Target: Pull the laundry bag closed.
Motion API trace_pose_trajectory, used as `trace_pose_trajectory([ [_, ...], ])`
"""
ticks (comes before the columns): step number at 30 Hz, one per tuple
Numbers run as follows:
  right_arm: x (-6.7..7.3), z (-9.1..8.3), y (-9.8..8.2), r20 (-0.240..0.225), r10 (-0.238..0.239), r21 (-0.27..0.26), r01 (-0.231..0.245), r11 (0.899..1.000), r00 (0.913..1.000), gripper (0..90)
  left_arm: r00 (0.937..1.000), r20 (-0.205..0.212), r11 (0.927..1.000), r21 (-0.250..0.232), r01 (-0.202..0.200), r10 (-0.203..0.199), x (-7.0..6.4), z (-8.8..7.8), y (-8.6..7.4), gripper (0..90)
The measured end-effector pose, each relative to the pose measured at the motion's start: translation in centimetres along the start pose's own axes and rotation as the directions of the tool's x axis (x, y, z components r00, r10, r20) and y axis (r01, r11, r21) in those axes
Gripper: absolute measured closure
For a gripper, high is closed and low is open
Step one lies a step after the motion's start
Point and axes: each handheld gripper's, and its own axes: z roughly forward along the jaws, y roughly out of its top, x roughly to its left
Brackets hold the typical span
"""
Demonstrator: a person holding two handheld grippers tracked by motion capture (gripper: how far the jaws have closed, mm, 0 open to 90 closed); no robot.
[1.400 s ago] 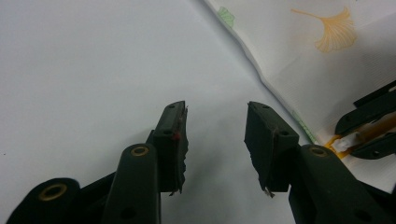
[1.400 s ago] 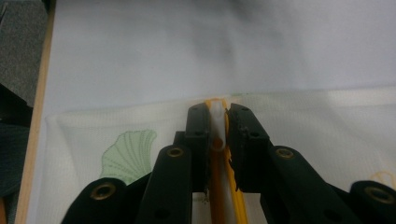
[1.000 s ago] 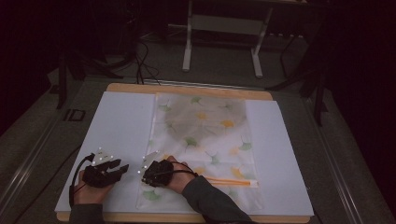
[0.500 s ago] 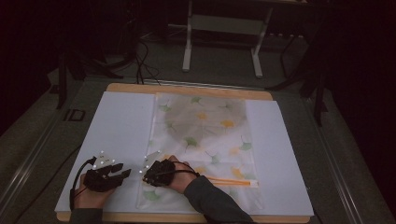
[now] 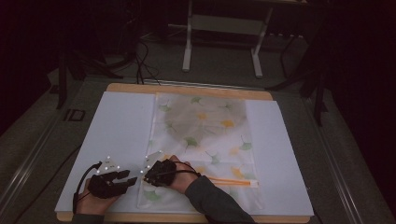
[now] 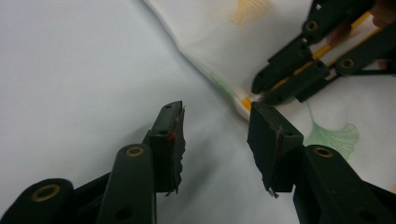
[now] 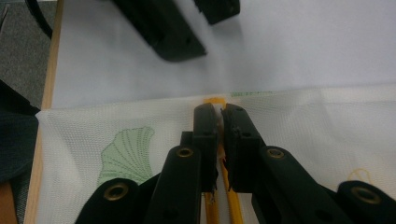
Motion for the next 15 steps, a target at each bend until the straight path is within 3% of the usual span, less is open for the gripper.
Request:
trace_pose_trajectory([
  [6, 0.0, -0.1, 0.0, 0.005, 0.002, -0.003, -0.002, 1.0, 1.0, 83.9, 0.9997, 0.025, 1.0, 0.009, 0.0, -0.001, -0.3, 0.4, 0.1, 53.2],
  [15, 0.0, -0.3, 0.0, 0.011, -0.007, -0.006, 0.007, 1.0, 0.9999, 84.0, 0.9958, 0.092, 0.9983, 0.059, -0.005, 0.0, -1.0, 1.6, 0.3, 52.3],
])
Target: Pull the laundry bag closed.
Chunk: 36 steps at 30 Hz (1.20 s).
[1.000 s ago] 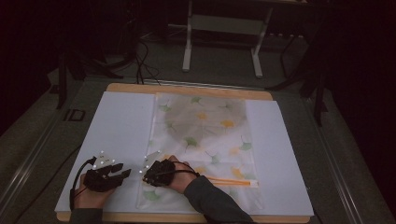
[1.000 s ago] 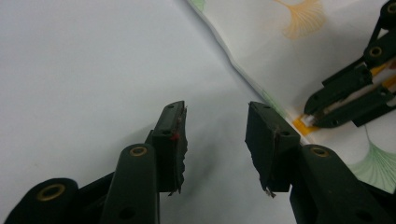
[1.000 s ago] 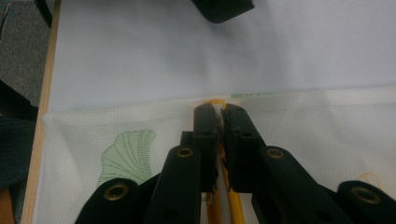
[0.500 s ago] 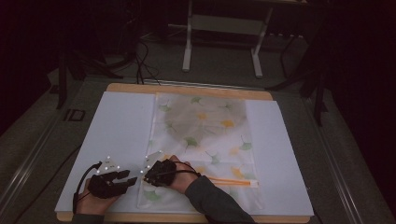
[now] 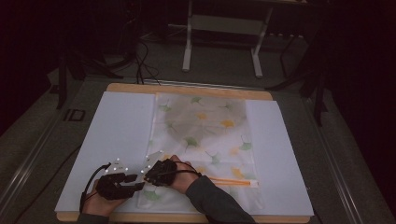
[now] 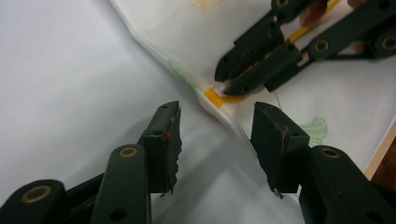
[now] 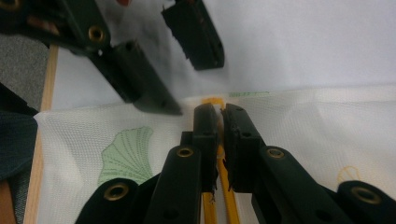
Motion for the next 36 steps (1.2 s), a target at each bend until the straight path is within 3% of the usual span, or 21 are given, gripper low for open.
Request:
trace_pose_trajectory([
  [7, 0.0, -0.4, 0.0, 0.007, -0.009, -0.003, 0.009, 1.0, 0.9999, 84.0, 0.9993, 0.039, 0.9995, 0.03, -0.002, 0.001, -0.3, 1.0, 0.3, 52.9],
  [16, 0.3, -1.0, 0.1, 0.013, -0.027, -0.007, 0.027, 1.0, 0.9996, 84.0, 0.9971, 0.075, 0.9996, 0.029, 0.007, -0.01, -0.2, 1.5, 0.8, 57.0],
  [22, 0.3, -1.3, 0.0, 0.011, -0.032, -0.016, 0.032, 0.999, 0.9994, 84.0, 0.9965, 0.084, 0.9988, 0.048, -0.013, 0.009, -0.2, 1.7, 1.0, 65.4],
  [31, 0.3, -1.4, -0.4, 0.001, -0.039, -0.018, 0.039, 0.999, 0.9992, 84.0, 0.9943, 0.107, 0.9978, 0.066, -0.003, -0.004, -0.1, 1.9, 1.1, 83.8],
  [36, 0.2, -1.4, -0.8, -0.009, -0.031, -0.02, 0.031, 0.999, 0.9995, 84.1, 0.9945, 0.105, 0.9978, 0.066, -0.001, -0.006, -0.2, 1.9, 1.1, 86.4],
])
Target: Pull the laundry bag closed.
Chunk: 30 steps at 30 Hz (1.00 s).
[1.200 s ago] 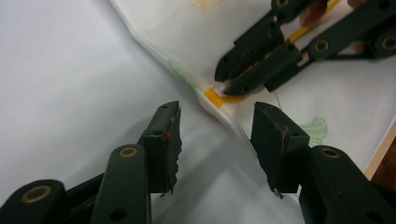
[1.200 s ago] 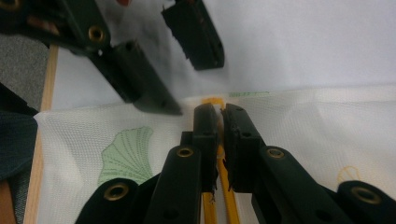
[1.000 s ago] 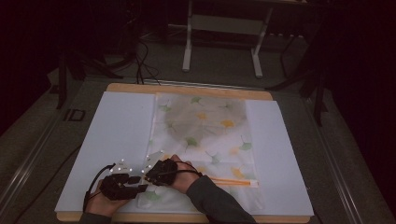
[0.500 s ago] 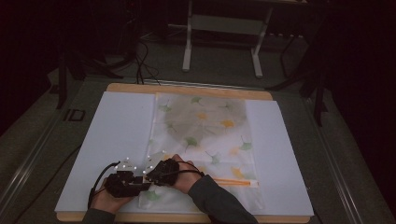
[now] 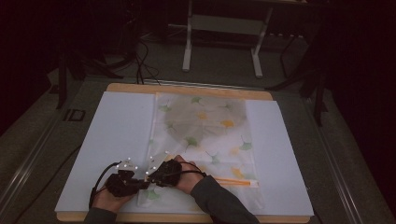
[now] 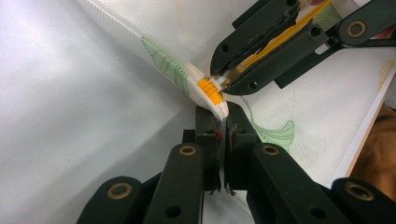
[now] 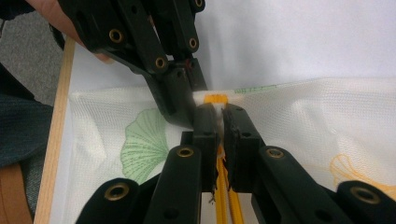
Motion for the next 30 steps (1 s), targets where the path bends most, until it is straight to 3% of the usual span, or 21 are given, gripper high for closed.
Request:
trace_pose_trajectory([
  [15, -0.3, 0.4, -0.9, -0.015, 0.012, 0.003, -0.012, 1.0, 0.9998, 84.2, 1.0, -0.003, 0.9999, -0.014, -0.005, 0.005, 0.0, -0.1, 0.0, 87.7],
  [30, -0.3, 0.9, -1.3, 0.013, 0.0, 0.055, -0.001, 0.998, 0.9999, 84.3, 1.0, -0.007, 0.9992, -0.04, 0.006, -0.006, 0.4, -0.8, -0.3, 87.8],
])
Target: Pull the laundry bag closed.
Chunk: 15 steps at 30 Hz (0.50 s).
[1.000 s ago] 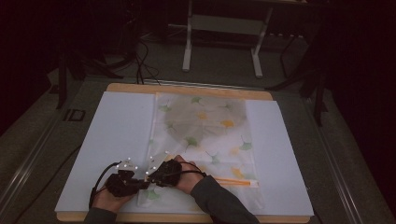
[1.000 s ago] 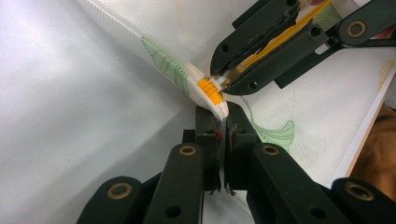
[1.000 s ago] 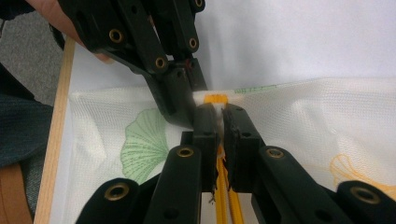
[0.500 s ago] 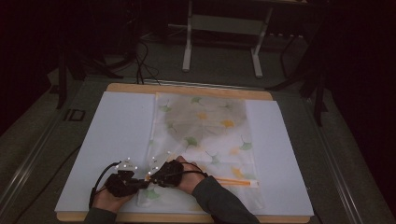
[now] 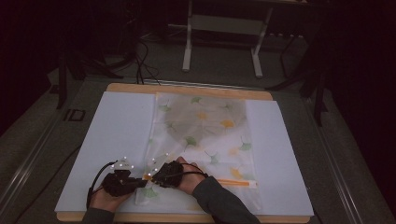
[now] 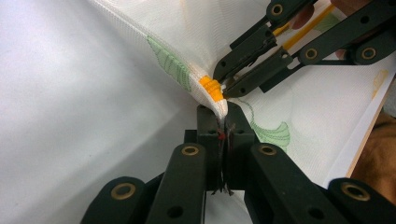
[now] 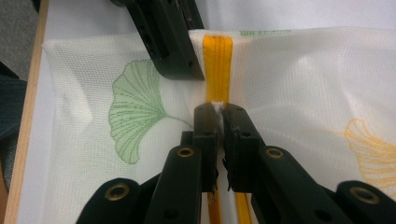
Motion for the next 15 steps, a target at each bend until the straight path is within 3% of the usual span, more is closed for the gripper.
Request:
trace_pose_trajectory([
  [15, 0.12, -0.5, -0.13, 0.026, -0.001, 0.046, 0.0, 0.999, 0.9997, 84.3, 1.0, -0.007, 0.9997, -0.023, 0.006, -0.006, 0.14, -0.36, -0.01, 87.8],
])
